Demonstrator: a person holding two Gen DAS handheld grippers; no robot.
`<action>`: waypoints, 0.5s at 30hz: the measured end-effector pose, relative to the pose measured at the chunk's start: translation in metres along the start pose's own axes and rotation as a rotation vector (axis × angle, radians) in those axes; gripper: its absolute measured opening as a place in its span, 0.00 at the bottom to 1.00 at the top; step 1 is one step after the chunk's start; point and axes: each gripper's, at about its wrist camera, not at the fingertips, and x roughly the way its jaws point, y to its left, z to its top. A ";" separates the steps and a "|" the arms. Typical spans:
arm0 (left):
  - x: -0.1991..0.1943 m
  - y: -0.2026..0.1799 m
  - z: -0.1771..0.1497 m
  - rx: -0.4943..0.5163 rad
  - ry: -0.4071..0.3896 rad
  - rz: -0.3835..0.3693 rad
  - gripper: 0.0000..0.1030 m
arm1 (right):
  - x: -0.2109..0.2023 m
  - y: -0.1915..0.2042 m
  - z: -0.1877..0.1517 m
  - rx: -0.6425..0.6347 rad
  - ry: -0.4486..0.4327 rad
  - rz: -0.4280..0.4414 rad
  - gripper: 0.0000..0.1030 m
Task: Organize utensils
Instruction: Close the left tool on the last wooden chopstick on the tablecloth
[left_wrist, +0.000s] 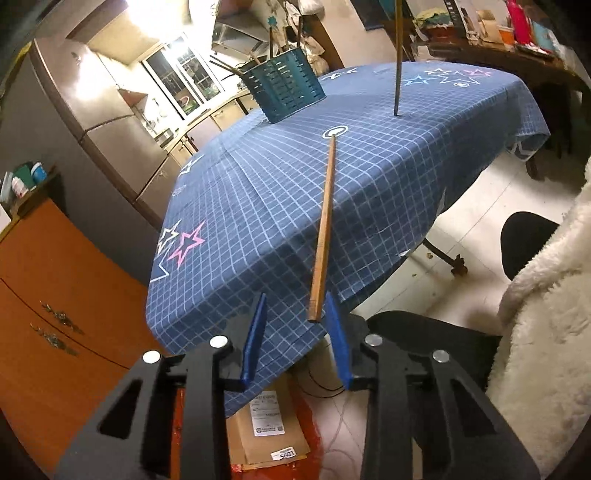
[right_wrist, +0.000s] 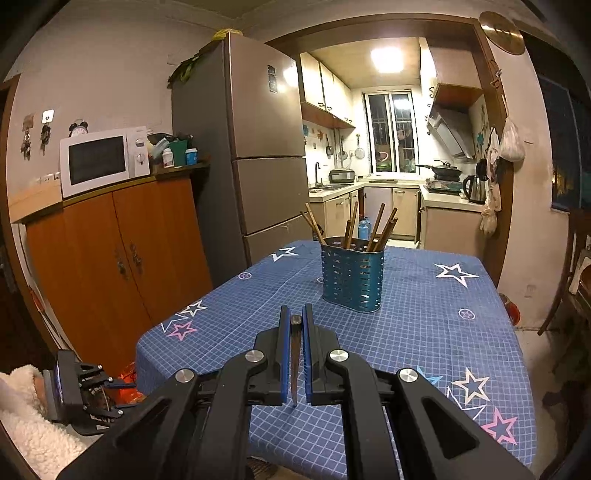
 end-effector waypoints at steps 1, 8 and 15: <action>0.002 0.001 0.000 -0.003 0.005 -0.004 0.28 | 0.000 0.000 0.000 0.000 -0.002 0.001 0.07; 0.003 -0.001 0.001 0.007 0.017 -0.016 0.24 | 0.002 0.004 0.000 -0.008 -0.005 0.003 0.07; 0.004 -0.005 0.003 0.021 0.023 -0.031 0.16 | 0.001 0.005 -0.001 -0.006 -0.006 0.001 0.07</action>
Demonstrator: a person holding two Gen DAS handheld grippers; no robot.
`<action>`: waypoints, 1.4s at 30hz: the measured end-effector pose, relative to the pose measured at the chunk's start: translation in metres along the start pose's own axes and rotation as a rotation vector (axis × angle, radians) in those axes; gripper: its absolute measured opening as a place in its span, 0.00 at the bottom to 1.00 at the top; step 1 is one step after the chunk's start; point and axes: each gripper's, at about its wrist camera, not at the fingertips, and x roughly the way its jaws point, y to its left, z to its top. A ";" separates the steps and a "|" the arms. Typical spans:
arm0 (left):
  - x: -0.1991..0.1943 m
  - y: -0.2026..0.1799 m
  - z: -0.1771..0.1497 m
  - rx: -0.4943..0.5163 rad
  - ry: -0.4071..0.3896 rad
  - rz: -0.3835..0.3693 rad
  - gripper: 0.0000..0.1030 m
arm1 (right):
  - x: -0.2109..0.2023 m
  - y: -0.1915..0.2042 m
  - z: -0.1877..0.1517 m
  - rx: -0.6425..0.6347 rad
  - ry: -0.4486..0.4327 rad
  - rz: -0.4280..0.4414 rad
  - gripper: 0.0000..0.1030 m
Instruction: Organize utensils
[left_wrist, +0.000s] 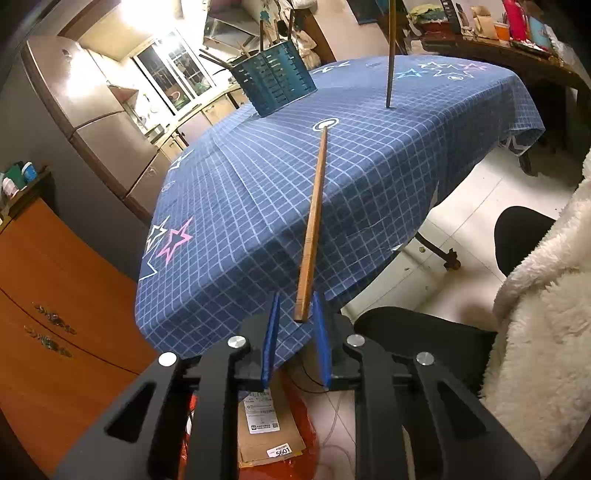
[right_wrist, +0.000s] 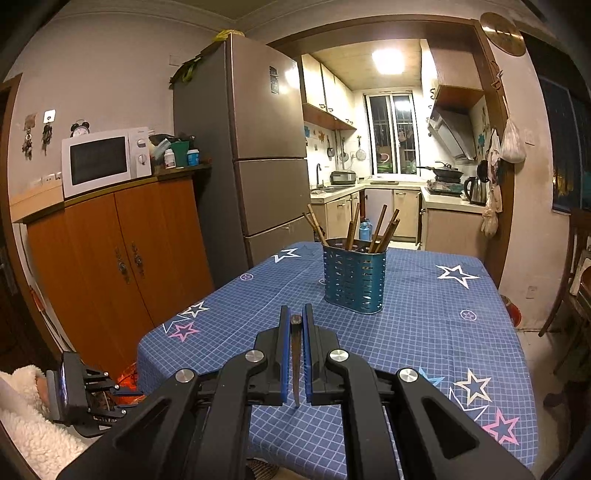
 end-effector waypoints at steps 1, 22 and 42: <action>0.000 0.000 0.000 0.003 0.002 -0.001 0.15 | 0.000 0.000 0.000 0.001 -0.001 0.001 0.07; -0.004 0.007 0.009 -0.032 0.044 -0.036 0.08 | -0.007 -0.001 -0.003 0.006 -0.019 0.008 0.07; -0.033 0.060 0.076 -0.322 -0.299 -0.058 0.08 | -0.015 0.004 -0.003 0.003 -0.057 0.020 0.07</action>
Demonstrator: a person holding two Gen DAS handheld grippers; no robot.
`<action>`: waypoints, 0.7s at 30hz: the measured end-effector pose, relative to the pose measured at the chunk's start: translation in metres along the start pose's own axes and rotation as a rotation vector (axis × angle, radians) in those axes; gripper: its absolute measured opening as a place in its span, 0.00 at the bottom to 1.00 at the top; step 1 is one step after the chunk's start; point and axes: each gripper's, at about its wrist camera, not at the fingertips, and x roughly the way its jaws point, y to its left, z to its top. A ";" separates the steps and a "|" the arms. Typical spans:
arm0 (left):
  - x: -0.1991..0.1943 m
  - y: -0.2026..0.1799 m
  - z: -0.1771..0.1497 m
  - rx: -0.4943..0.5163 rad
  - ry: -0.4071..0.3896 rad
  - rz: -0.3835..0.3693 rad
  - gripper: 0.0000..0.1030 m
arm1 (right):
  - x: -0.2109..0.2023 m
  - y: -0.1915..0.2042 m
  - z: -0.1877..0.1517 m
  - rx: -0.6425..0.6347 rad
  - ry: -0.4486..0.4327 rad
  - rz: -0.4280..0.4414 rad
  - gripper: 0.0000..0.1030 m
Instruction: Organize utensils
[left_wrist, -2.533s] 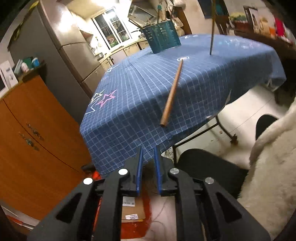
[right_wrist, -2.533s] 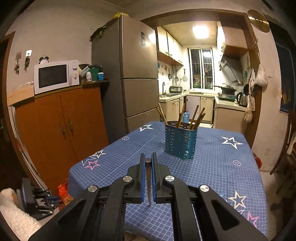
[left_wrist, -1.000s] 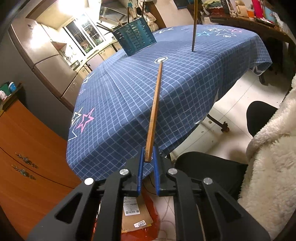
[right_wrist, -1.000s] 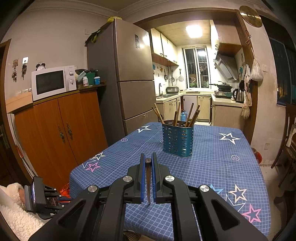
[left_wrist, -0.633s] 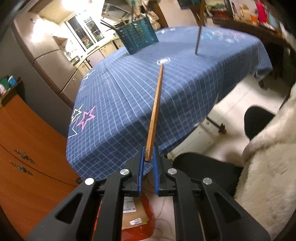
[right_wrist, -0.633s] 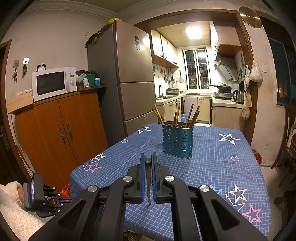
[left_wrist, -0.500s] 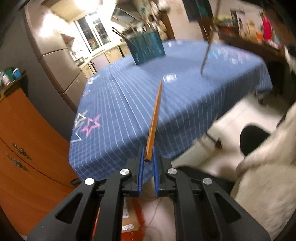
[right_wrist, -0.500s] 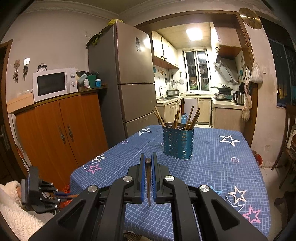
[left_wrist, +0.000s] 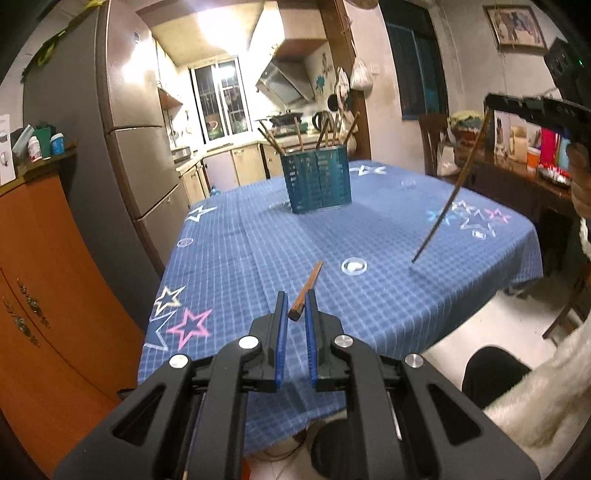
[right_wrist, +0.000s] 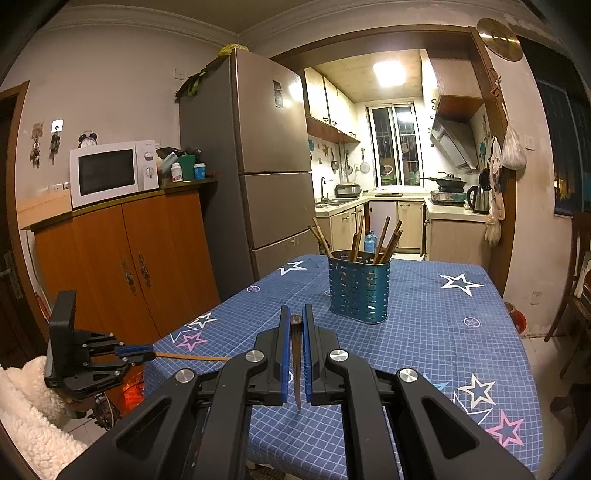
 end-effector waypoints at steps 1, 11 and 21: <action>0.000 0.000 0.002 -0.009 -0.013 -0.002 0.06 | 0.000 0.000 0.000 -0.001 -0.001 -0.001 0.07; 0.017 0.021 0.001 -0.086 -0.083 0.048 0.00 | 0.002 -0.005 -0.005 0.021 0.001 -0.008 0.07; -0.014 -0.024 -0.097 0.063 0.070 0.083 0.00 | 0.003 -0.011 -0.008 0.057 -0.007 0.025 0.07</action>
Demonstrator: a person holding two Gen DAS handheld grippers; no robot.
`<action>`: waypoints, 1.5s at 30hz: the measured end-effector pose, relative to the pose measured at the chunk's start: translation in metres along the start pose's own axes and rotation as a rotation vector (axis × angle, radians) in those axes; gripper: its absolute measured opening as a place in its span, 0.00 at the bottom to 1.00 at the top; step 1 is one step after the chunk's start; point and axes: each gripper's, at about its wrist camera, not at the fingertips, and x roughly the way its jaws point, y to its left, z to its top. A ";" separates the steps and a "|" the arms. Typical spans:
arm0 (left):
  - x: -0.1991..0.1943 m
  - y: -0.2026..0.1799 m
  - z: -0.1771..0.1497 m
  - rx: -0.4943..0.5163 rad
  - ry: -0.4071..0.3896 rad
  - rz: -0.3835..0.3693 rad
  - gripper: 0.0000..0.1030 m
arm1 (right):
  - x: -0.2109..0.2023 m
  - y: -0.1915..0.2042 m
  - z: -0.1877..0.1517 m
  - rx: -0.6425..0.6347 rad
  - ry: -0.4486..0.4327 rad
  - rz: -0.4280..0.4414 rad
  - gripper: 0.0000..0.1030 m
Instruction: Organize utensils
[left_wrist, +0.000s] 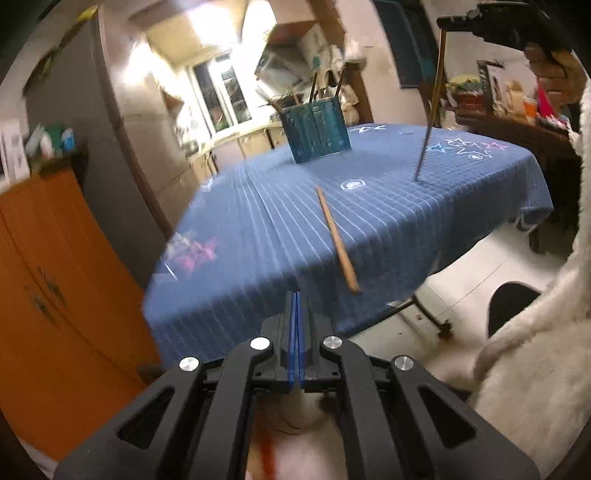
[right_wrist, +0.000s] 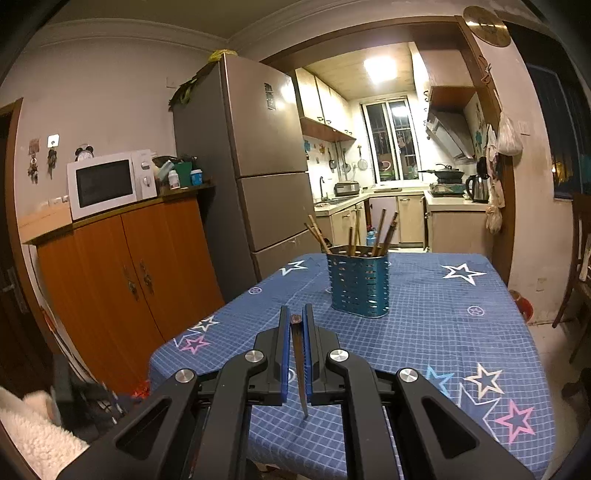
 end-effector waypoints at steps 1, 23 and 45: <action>0.001 -0.004 -0.001 -0.016 -0.003 0.007 0.00 | 0.000 0.004 0.000 -0.007 0.001 0.009 0.07; 0.057 -0.044 0.040 0.107 -0.103 0.117 0.00 | -0.018 0.014 -0.008 -0.012 -0.007 -0.009 0.07; 0.044 -0.024 0.012 0.082 0.082 0.107 0.17 | -0.028 -0.010 -0.015 0.025 -0.033 -0.008 0.07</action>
